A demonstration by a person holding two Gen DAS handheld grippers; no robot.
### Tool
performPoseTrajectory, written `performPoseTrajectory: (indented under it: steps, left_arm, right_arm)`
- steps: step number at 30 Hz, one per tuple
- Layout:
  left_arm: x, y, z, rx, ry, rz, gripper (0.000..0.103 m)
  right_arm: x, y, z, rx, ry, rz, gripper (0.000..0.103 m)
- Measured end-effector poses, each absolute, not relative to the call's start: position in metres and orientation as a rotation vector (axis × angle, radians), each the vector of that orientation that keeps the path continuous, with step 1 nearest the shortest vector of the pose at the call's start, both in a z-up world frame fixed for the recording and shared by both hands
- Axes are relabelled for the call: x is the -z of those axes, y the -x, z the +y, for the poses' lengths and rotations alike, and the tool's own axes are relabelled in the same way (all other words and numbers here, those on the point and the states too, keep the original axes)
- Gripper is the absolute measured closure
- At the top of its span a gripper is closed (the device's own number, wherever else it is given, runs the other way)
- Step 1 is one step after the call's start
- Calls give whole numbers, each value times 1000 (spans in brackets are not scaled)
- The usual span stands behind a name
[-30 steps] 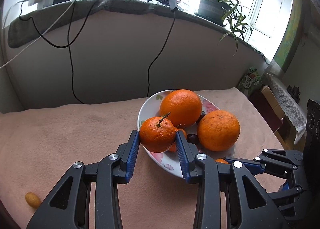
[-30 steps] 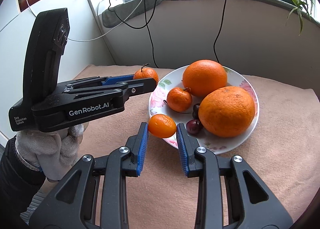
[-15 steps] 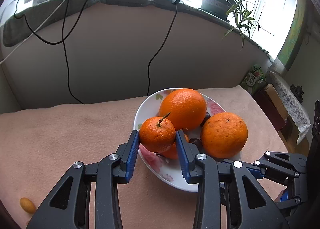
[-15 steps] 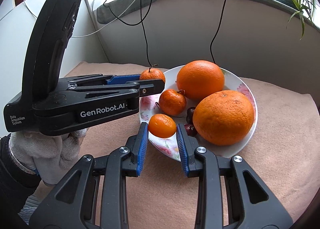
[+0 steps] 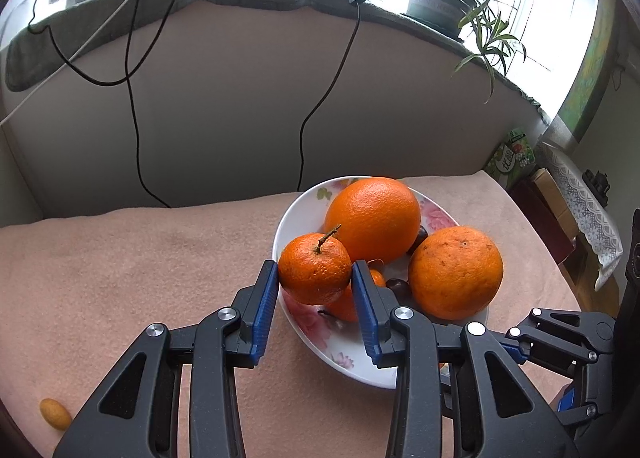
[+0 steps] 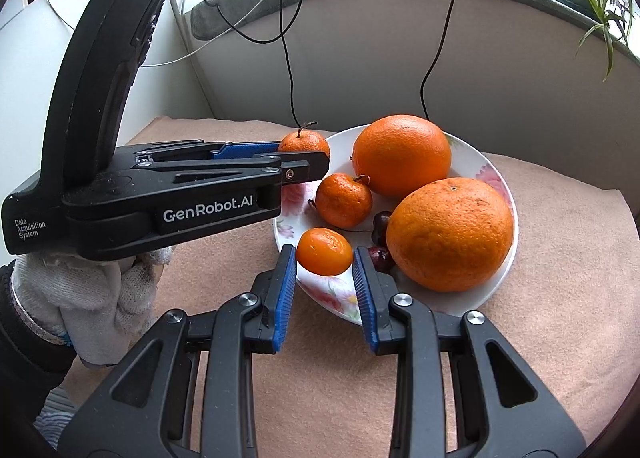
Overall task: Organize fruits
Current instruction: 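Open the left tool over the plate while the right tool releases the small orange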
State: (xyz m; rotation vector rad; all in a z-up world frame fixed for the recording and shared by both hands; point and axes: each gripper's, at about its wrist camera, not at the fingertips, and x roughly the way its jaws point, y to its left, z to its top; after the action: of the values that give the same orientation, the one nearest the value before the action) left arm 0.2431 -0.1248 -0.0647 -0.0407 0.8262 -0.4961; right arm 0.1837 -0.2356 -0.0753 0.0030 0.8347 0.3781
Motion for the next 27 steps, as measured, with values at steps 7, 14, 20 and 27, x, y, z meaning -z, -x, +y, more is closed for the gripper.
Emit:
performPoseTrajectory:
  steps: [7,14,20,27]
  left_arm:
    - [65,-241,-129,506,26,830,67]
    - [59,-240,-131,504,20,812,52]
    - [55,-236,-135,506,1,797,48]
    - [49,-231,-136,510,-4,784,41]
  right_arm:
    - [74,-183,-238,-354,-4,831,73]
    - [74,-180,-239,-353,-3,832,72]
    - [68,-176,-241,-348,-6,806,47]
    - [63,-169,-245,-350,-17,793,36]
